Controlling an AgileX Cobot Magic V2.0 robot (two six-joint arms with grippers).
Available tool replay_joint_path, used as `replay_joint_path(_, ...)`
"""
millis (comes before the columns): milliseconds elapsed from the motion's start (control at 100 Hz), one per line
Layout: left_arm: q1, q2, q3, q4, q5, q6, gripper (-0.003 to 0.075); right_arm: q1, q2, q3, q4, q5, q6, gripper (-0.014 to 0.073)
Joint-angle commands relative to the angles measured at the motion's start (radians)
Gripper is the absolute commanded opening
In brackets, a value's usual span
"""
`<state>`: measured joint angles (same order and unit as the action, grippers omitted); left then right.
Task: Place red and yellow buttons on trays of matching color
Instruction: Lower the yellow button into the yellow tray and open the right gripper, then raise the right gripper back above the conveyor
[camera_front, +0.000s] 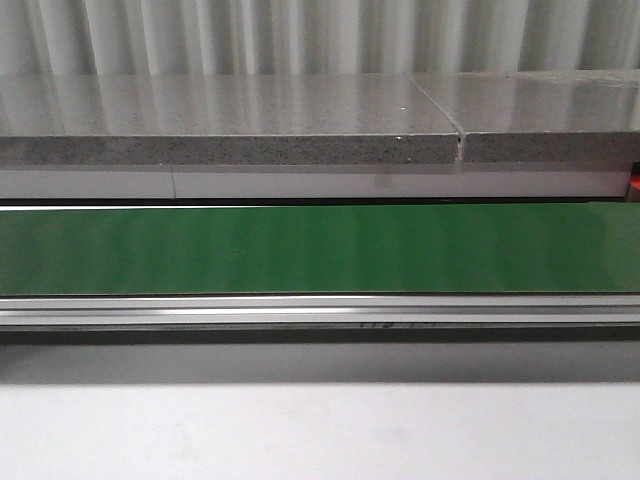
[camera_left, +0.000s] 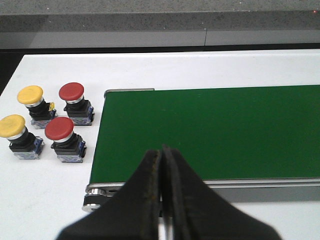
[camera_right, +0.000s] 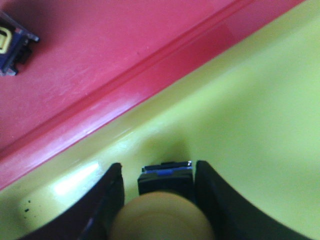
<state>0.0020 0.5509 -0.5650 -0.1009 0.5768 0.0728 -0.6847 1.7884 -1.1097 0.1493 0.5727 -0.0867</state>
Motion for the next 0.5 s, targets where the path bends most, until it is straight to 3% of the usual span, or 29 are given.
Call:
replay_joint_path(0,-0.006,0.000,-0.027,-0.007,-0.068,0.000,-0.0020,-0.006,-0.043,-0.022,0.004,-0.041,-0.003,0.0123)
replay_joint_path(70,-0.006,0.000,-0.027,-0.007,-0.068,0.000,-0.0020,-0.006,-0.043,-0.024,0.005,-0.042,-0.003,0.0197)
replay_joint_path(280,-0.006,0.000,-0.027,-0.007,-0.068,0.000,-0.0020,-0.006,-0.043,-0.024,0.016,-0.044,-0.003,0.0563)
replay_joint_path(350,-0.006,0.000,-0.027,-0.007,-0.068,0.000,-0.0020,-0.006,-0.044,-0.026,0.021,-0.043,-0.001,0.0606)
replay_joint_path(490,-0.006,0.000,-0.027,-0.007,-0.068,0.000,-0.0020,-0.006,-0.072,-0.028,0.022,-0.048,0.005,0.0601)
